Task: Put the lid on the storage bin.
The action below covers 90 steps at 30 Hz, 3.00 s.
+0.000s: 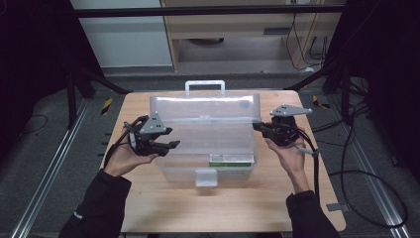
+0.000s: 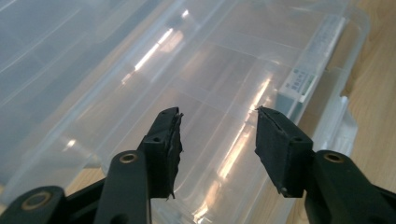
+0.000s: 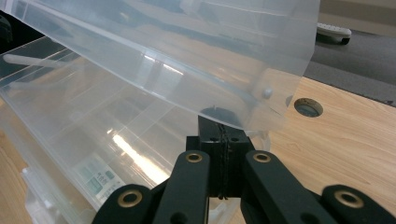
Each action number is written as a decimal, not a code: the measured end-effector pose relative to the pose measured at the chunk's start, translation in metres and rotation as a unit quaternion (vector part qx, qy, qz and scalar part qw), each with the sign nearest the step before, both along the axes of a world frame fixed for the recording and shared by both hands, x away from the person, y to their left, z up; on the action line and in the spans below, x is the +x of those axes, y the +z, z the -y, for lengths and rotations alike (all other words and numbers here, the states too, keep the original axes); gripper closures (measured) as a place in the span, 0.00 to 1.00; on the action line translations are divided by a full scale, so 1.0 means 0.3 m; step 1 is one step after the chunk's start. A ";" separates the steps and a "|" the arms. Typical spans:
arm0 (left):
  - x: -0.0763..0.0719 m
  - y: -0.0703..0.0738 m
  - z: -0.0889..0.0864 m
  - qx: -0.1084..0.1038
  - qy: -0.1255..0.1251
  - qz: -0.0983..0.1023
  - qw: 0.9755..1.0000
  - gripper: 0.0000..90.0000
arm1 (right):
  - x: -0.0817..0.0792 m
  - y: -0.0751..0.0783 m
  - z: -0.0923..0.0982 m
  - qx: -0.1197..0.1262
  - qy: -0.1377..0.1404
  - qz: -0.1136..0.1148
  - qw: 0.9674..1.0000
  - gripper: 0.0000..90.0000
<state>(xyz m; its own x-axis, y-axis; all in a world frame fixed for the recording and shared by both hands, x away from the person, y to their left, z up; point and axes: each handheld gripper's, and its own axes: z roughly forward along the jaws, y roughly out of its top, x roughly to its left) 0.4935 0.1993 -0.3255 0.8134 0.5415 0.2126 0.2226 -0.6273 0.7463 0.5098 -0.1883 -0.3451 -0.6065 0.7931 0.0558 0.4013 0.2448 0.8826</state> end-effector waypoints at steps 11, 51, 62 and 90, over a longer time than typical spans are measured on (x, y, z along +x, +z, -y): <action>-0.014 -0.053 -0.070 -0.061 0.074 0.010 0.995 0.72 | -0.002 -0.001 0.000 -0.004 0.001 0.000 1.000 1.00; -0.026 -0.122 -0.163 -0.145 0.172 0.011 0.974 0.90 | -0.044 -0.039 0.004 -0.028 0.008 -0.001 1.000 1.00; -0.044 -0.158 -0.192 -0.138 0.168 -0.002 0.976 0.89 | -0.088 -0.074 0.024 -0.041 -0.006 -0.007 0.999 0.98; -0.081 -0.252 -0.203 -0.081 0.175 -0.029 0.981 0.88 | -0.146 -0.169 0.044 -0.074 -0.007 -0.032 0.997 0.97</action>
<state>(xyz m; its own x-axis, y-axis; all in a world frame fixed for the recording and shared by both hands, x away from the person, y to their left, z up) 0.4692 0.2603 -0.4011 0.5797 0.8126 0.0600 0.4475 -0.3790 0.8100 0.4659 -0.2015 -0.3959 -0.5945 0.8037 -0.0241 0.4604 0.3648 0.8093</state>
